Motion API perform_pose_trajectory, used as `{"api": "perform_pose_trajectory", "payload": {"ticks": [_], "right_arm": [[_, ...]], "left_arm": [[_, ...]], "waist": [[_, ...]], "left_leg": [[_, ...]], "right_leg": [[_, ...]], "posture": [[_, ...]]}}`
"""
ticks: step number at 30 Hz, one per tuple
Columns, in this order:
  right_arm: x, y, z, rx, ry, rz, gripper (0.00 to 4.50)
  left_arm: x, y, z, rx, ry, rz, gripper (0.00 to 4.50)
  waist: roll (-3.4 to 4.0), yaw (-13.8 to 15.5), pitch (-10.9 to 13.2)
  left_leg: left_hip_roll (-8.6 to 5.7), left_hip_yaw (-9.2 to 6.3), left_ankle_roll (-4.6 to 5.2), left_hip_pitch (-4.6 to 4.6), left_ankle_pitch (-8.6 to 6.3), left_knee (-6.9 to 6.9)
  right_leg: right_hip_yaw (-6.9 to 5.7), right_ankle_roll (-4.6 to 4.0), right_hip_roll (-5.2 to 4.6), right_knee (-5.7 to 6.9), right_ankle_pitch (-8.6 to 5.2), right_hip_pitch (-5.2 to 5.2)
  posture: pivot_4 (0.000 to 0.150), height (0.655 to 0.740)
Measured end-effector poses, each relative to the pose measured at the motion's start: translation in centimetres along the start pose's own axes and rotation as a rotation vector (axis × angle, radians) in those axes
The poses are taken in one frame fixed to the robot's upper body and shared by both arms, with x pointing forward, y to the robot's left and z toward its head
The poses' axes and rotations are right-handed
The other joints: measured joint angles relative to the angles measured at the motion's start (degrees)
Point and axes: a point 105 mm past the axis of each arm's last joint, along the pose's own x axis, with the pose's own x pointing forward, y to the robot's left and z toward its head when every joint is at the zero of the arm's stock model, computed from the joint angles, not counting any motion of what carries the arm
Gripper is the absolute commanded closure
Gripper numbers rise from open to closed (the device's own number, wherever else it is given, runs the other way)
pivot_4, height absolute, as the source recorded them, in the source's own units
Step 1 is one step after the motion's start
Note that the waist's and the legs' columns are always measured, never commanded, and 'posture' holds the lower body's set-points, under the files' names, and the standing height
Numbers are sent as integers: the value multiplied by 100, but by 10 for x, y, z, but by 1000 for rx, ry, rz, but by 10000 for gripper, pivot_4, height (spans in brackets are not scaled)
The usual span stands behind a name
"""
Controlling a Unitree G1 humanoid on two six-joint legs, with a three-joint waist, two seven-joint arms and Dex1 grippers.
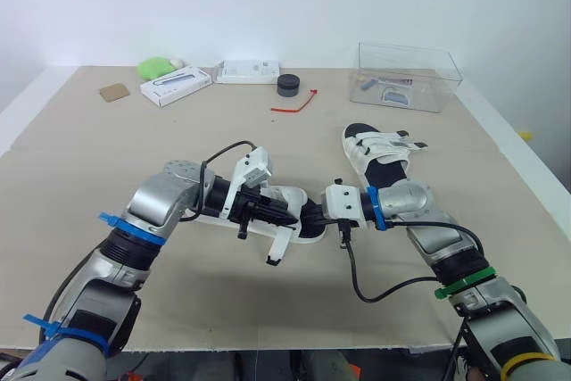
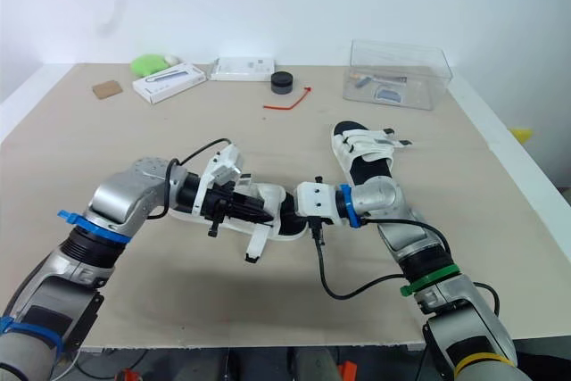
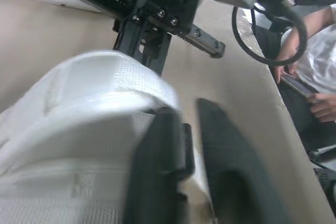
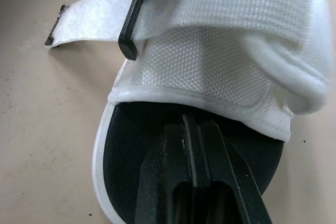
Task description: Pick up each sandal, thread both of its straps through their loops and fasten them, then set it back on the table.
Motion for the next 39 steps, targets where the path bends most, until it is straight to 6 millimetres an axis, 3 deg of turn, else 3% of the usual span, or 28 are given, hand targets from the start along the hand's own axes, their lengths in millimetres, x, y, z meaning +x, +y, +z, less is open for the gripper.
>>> {"api": "perform_pose_trajectory", "payload": {"ticks": [3,8,12,15,18,24,27,31,35,36,37,39], "right_arm": [[1,0,0,-1,-1,7,45000],[1,0,0,-6,-3,18,45000],[1,1,0,-6,-8,21,45000],[1,1,0,-4,-9,20,45000],[1,1,-1,0,-7,16,45000],[1,2,-2,5,-8,16,45000],[1,2,-2,5,-9,17,45000],[1,2,-1,3,-9,18,45000],[1,2,-1,2,-10,18,45000],[1,2,-1,2,-10,17,45000],[1,2,-1,3,-10,17,45000],[1,3,-1,3,-10,16,45000]], "left_arm": [[-21,-5,11,105,33,44,13218],[-48,-15,19,230,90,98,13218],[-64,-40,1,118,98,79,13218],[-57,-59,-32,-13,83,70,13218],[-51,-62,-43,-61,62,94,13218],[-25,-40,-63,-122,-67,336,13218],[-21,-36,-66,-131,-75,356,13218],[-1,-30,-70,-184,-113,335,13218],[6,-35,-66,-188,-124,278,13218],[9,-36,-64,-192,-130,258,18612],[9,-37,-64,-194,-130,253,19992],[11,-37,-61,-190,-135,240,30881]], "waist": [[1,0,3],[3,3,4],[4,0,5],[4,2,4],[-10,12,10],[-12,18,6],[-10,19,5],[-12,18,5],[-11,18,5],[-11,18,5],[-11,18,5],[-11,18,5]], "left_leg": [[7,0,0,0,0,-1],[8,5,0,0,0,-1],[9,9,0,1,-1,-7],[10,11,0,5,0,-12],[12,6,-4,5,3,-12],[12,6,-9,12,7,-13],[12,9,-9,12,7,-15],[12,10,-9,11,7,-15],[11,9,-9,11,7,-18],[11,9,-9,11,7,-18],[11,9,-9,11,7,-18],[11,9,-9,11,7,-18]], "right_leg": [[-1,-16,1,0,0,-3],[1,-35,-2,1,-12,-4],[3,-30,-5,1,-16,-7],[3,-36,-9,2,-19,-7],[-2,-39,-8,4,-16,-8],[-4,-44,-9,7,-12,-3],[-2,-45,-9,7,-11,-3],[-3,-43,-9,6,-8,-5],[-3,-43,-9,6,-8,-4],[-3,-43,-9,7,-8,-4],[-3,-43,-9,6,-9,-4],[-3,-41,-9,6,-8,-4]], "posture": [[1500,7400],[1500,7400],[1500,7400],[1500,7400],[1500,7400],[1500,7400],[1500,7400],[1500,7400],[1500,7400],[1500,7400],[1500,7400],[1500,7400]]}}
